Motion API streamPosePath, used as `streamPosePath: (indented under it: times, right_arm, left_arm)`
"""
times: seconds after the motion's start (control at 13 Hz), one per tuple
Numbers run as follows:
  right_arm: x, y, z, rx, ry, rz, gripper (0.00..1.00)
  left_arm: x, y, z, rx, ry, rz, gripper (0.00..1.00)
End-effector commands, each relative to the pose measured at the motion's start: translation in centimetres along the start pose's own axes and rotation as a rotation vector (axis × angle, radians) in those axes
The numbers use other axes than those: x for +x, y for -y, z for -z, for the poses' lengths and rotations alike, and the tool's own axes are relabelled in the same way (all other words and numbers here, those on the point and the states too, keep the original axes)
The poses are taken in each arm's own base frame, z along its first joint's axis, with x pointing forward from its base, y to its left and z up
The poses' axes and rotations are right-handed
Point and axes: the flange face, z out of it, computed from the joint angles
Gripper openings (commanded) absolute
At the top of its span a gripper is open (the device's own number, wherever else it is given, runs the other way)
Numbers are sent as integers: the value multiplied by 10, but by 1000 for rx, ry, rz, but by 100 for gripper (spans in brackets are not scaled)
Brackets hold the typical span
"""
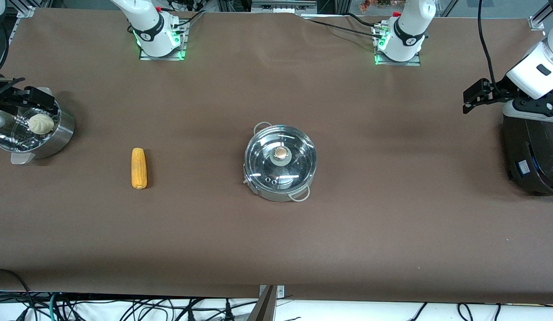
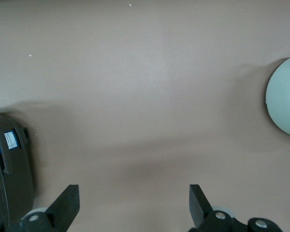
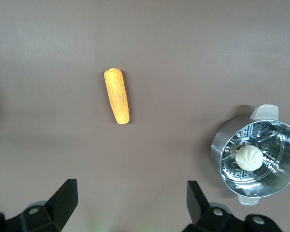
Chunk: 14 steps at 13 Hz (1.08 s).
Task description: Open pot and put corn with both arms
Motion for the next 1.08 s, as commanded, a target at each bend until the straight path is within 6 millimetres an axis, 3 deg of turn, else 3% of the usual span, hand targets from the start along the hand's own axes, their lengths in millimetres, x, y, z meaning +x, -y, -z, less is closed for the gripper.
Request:
streamPosePath:
  times: [0.0,0.15,0.31,0.62,0.69,0.85,1.0]
  right_arm:
    - [5,2,5,-8,-4,-7,100]
    - [5,2,5,-8,-4,-7,100]
    - [6,2,2,-8,2,-7,100]
    - [13,14,0,-3,-14,12,100]
    - [19,15,-10,0,3,14,100]
    - [38,19,-50,1,76,23,100]
    - [40,12,-56,7,84,20,100]
  left_arm:
    - [3,2,4,-15,6,3,100]
    - [3,-2,3,-20,13,-1,100]
    - [2,-20,-8,-24,75,-37,100]
    - [18,-73,-26,-104,120,-120,100]
    - [30,-84,-34,-161,130,-124,100]
    - [54,-118,-47,-208,139,-172,100]
    - [71,-166,-58,-206,144,-248,100]
